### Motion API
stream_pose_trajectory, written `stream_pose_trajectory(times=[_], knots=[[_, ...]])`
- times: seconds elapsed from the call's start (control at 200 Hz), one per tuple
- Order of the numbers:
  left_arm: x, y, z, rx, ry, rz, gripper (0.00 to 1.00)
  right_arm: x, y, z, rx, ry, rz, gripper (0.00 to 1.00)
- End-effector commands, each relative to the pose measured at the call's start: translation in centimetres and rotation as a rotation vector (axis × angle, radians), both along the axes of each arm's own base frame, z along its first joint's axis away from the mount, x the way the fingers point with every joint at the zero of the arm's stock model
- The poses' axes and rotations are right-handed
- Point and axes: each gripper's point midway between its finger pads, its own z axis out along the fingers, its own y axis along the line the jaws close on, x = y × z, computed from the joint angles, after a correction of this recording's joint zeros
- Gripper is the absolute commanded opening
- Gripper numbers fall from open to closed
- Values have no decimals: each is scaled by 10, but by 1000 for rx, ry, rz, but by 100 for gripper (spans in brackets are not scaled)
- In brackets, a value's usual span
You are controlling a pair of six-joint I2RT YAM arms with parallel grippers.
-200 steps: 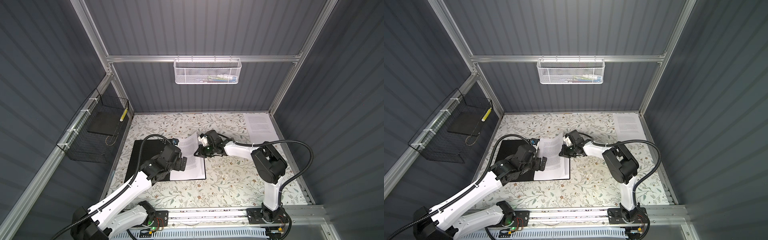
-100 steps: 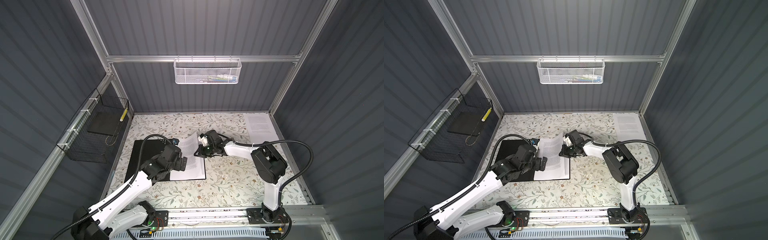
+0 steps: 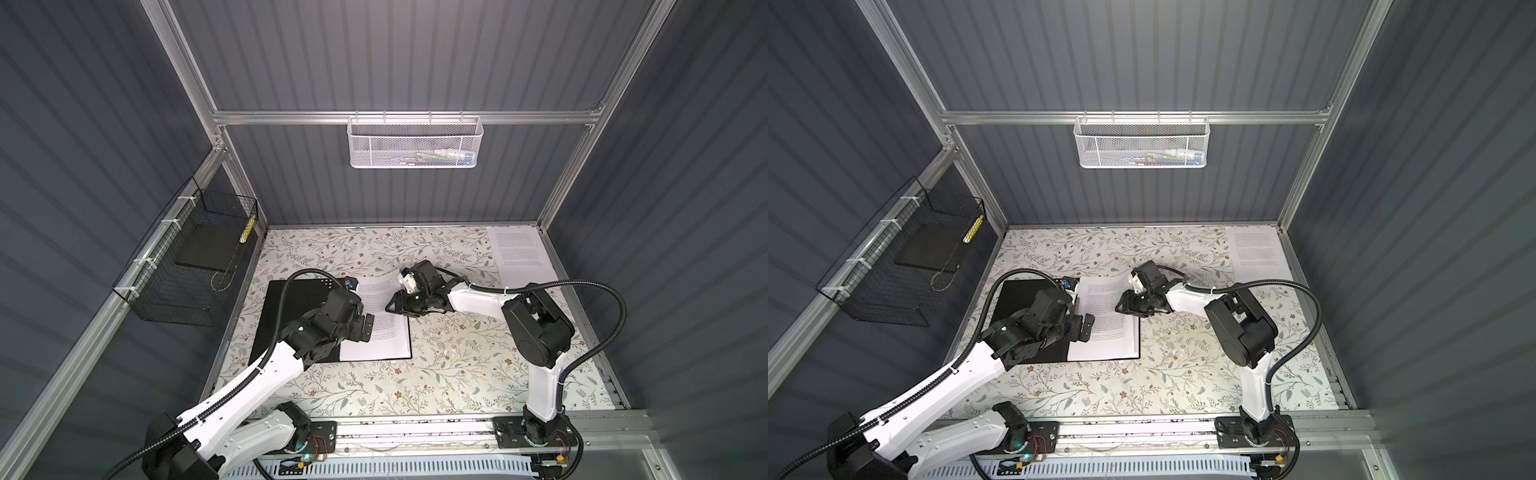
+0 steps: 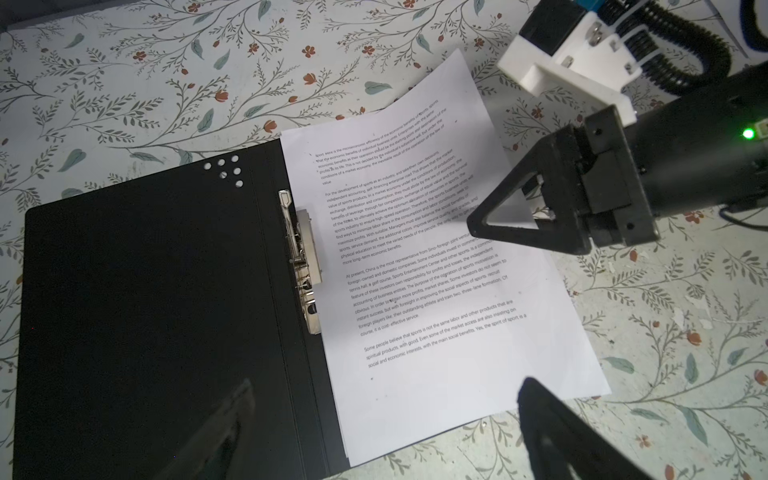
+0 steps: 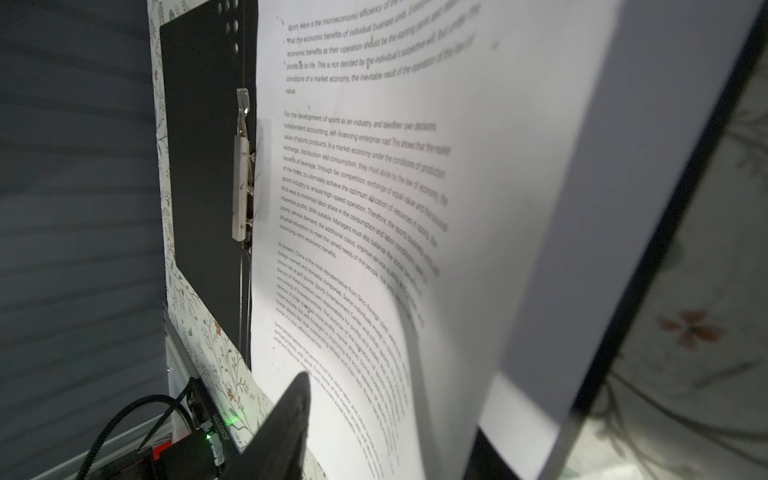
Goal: Put the files into the folder
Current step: 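Move the right gripper to the loose printed sheets farther from the robot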
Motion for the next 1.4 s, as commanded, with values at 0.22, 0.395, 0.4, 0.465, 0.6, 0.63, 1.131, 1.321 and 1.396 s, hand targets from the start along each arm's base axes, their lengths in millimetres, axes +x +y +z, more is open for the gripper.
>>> stream_pose_trajectory(times=[0.22, 0.395, 0.4, 0.465, 0.6, 0.63, 1.131, 1.321, 1.396], knots=[[4, -3, 10, -35, -2, -1, 100, 6, -40, -1, -205, -62, -101, 99], [5, -5, 6, -41, 14, -8, 100, 16, -69, 15, -258, -100, -155, 99], [5, -5, 6, -41, 14, -8, 100, 16, -70, 16, -261, -101, -157, 99], [5, -7, 5, -43, 22, -16, 100, 23, -88, 22, -317, -128, -187, 99], [6, -13, 3, -59, 34, -34, 100, 39, -141, 31, -468, -151, -272, 99], [7, -15, 3, -70, 36, -40, 100, 44, -152, 31, -471, -145, -290, 99], [1, -44, 0, -189, 111, -144, 100, 151, -324, 0, -406, 8, -693, 99], [-2, -49, 5, -232, 107, -166, 100, 179, -346, -5, -370, 26, -734, 99], [-3, -47, 5, -225, 109, -161, 100, 185, -351, -7, -380, 36, -736, 99]])
